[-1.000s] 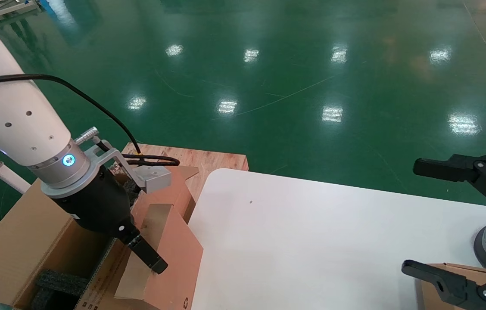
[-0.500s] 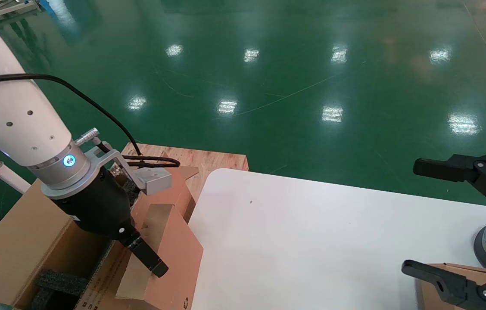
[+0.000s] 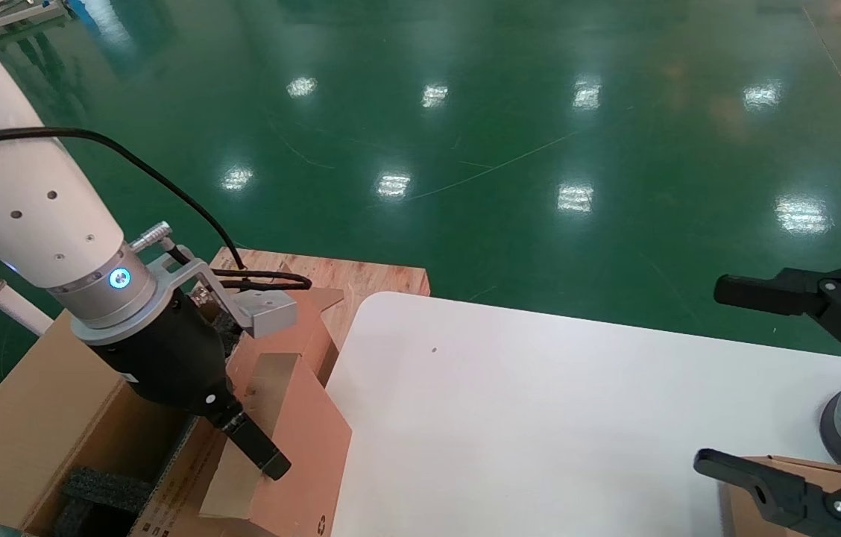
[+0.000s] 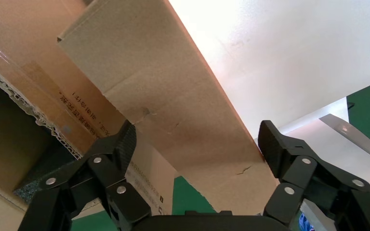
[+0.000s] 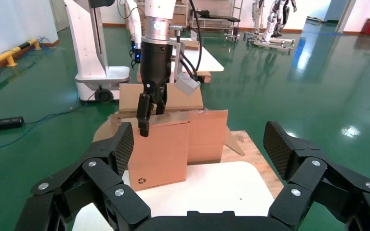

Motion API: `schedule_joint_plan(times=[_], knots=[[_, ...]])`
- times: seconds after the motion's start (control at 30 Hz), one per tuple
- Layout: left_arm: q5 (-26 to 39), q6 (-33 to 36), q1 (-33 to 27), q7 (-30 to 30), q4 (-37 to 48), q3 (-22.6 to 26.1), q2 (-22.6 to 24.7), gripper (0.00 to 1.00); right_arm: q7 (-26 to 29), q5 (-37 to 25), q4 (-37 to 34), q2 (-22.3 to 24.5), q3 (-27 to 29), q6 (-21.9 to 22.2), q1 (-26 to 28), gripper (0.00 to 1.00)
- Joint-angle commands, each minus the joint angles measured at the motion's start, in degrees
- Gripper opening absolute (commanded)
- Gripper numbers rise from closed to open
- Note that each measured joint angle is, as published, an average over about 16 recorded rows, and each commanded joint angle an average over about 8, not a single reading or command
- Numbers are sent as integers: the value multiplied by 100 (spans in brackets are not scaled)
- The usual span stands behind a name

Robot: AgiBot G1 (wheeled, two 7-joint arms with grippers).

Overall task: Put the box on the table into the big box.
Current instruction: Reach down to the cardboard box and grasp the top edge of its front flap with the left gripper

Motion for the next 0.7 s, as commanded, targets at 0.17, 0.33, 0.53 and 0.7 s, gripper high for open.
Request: schedule_joint_plan(times=[0.17, 0.33, 0.53, 0.7], knots=[[0, 2, 0, -1, 0, 0, 0, 0, 0, 0, 0, 0, 0, 0, 0, 76], [0, 3, 0, -2, 0, 0, 0, 0, 0, 0, 0, 0, 0, 0, 0, 100], [1, 4, -1, -3, 0, 0, 0, 0, 0, 0, 0, 0, 0, 0, 0, 100], [2, 4, -1, -3, 1, 1, 0, 0, 0, 0, 0, 0, 0, 0, 0, 100]])
